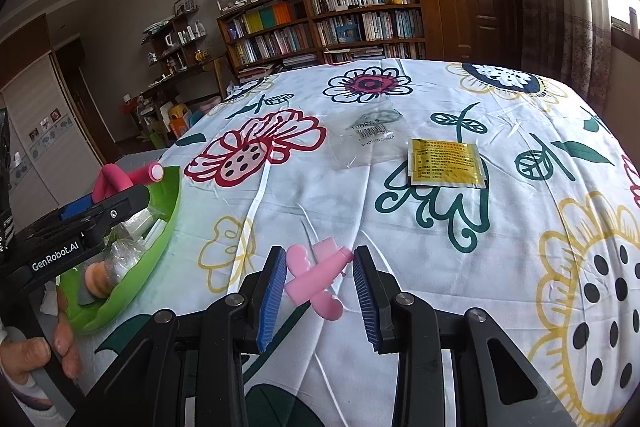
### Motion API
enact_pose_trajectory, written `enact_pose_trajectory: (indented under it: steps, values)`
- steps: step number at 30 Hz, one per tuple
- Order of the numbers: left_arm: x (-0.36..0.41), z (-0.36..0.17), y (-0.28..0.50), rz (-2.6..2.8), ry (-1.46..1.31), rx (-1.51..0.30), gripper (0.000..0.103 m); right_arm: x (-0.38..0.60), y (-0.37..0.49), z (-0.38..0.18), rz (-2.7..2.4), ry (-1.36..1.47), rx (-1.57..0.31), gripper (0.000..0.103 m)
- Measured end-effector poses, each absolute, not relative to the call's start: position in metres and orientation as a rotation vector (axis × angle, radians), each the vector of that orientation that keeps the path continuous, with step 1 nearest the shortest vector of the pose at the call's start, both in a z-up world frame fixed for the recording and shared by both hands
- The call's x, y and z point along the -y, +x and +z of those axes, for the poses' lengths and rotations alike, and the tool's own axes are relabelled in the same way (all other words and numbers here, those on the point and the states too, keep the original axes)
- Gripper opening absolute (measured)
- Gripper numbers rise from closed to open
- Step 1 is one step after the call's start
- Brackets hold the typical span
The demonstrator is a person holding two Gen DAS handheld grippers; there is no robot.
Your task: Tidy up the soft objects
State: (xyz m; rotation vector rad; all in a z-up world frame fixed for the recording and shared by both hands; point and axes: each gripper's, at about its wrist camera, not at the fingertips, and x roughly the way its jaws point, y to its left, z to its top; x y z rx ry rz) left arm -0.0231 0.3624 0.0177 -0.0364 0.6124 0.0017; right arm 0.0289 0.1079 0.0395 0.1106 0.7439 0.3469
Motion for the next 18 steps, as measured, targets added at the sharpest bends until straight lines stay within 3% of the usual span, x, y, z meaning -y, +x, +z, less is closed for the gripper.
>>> enact_pose_trajectory:
  steps: [18]
  values:
    - [-0.437, 0.012, -0.03, 0.074, -0.207, -0.666, 0.083, -0.192, 0.019, 0.061, 0.548, 0.032, -0.717, 0.037]
